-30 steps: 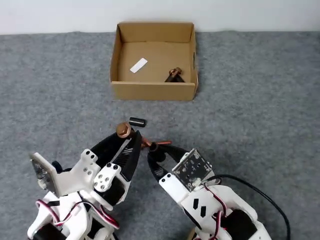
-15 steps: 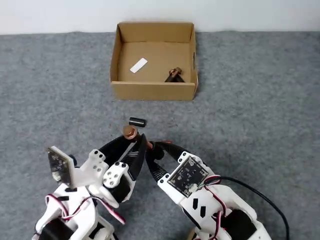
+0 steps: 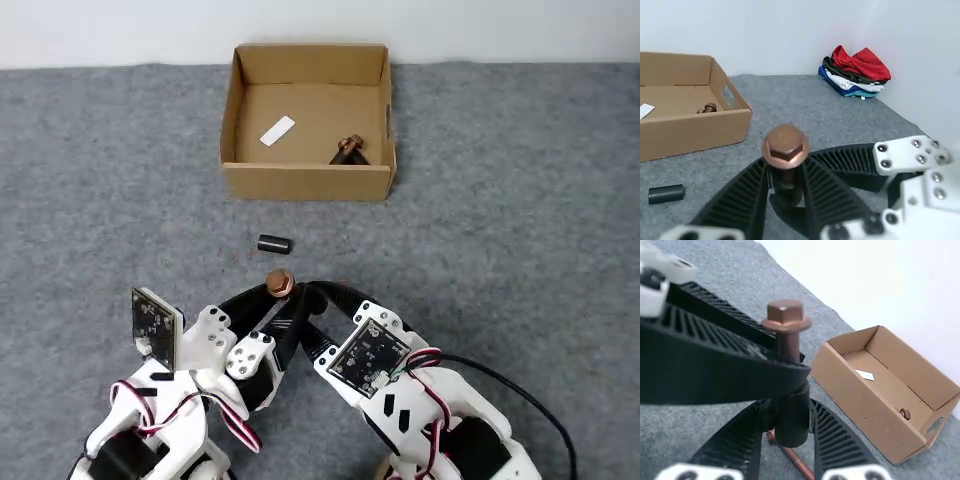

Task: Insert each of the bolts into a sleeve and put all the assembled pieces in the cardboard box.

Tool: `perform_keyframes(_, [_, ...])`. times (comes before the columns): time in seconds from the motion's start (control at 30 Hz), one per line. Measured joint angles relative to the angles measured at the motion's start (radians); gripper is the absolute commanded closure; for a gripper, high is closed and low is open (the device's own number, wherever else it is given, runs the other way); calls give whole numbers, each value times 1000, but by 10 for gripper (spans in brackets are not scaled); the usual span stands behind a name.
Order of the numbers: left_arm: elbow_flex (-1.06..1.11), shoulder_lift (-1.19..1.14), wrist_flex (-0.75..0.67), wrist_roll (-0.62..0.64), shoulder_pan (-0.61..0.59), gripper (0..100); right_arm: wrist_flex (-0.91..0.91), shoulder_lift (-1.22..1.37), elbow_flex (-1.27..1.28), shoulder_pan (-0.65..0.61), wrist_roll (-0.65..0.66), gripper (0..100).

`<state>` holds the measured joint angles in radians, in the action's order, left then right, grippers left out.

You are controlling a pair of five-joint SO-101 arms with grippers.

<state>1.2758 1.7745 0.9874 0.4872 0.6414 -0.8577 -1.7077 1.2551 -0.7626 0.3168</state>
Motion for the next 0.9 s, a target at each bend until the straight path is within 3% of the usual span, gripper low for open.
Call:
perform_keyframes(0.13, [6,2,9,-2,0,801,0,0,0,3,2,990])
perform_keyframes(0.67, [-135,-2,114,-44,-104,803,2,-3,6,0,-9,991])
perform_keyframes(0.73, [-172,-2,135,-44,-138,840,2,-3,6,9,-54,991])
perform_keyframes(0.83, [-232,-2,173,-44,-216,992,2,-3,6,87,-118,991])
perform_keyframes(0.9, [-258,-2,193,-44,-275,982,2,-3,6,163,-153,991])
